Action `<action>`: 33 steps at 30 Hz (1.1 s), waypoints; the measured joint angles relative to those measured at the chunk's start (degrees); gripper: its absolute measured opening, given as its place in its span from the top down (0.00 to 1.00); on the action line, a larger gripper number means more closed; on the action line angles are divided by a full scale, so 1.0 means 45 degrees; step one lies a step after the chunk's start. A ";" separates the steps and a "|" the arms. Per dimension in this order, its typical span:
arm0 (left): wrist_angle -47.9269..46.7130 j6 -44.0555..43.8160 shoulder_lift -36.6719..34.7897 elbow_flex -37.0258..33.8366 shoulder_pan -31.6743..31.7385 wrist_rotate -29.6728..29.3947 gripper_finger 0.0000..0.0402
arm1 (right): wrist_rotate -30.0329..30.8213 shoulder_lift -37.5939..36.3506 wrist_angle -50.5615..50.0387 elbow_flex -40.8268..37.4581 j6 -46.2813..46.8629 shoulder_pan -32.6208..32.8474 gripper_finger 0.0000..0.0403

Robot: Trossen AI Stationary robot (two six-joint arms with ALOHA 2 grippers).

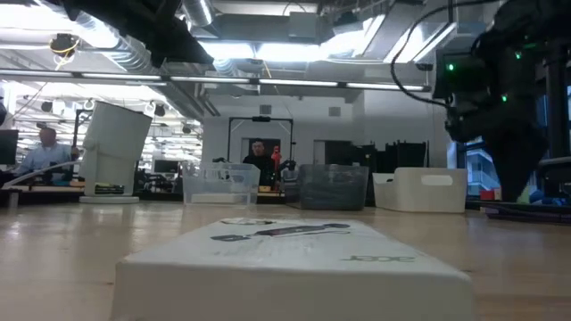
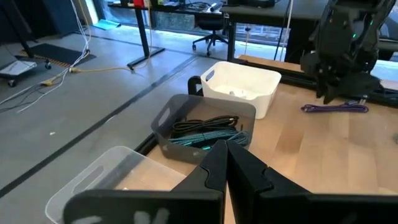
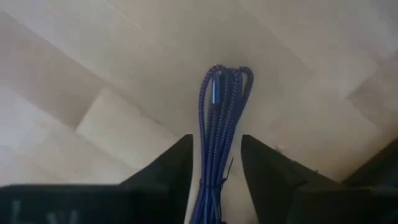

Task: Pick and place items into bin
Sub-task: Put the violet charger cable into the black bin

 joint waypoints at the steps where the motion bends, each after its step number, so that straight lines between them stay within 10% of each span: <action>1: 0.0001 -0.0031 0.0003 0.0000 0.0000 0.0005 1.00 | -0.0001 0.0040 0.0297 -0.0235 -0.0018 0.0000 0.63; 12: -0.0025 -0.1341 0.0000 0.0000 -0.0003 0.0003 1.00 | -0.0177 0.0763 0.1942 -0.2020 0.0578 0.0000 0.63; 21: -0.0027 -0.1337 -0.0001 0.0000 -0.0003 0.0065 1.00 | -0.0163 0.0918 0.2566 -0.1273 0.0646 0.0001 0.96; 33: -0.0025 -0.0465 -0.0001 0.0000 -0.0004 0.0194 1.00 | -0.0124 0.0541 0.3043 0.5120 -0.0267 -0.0144 0.97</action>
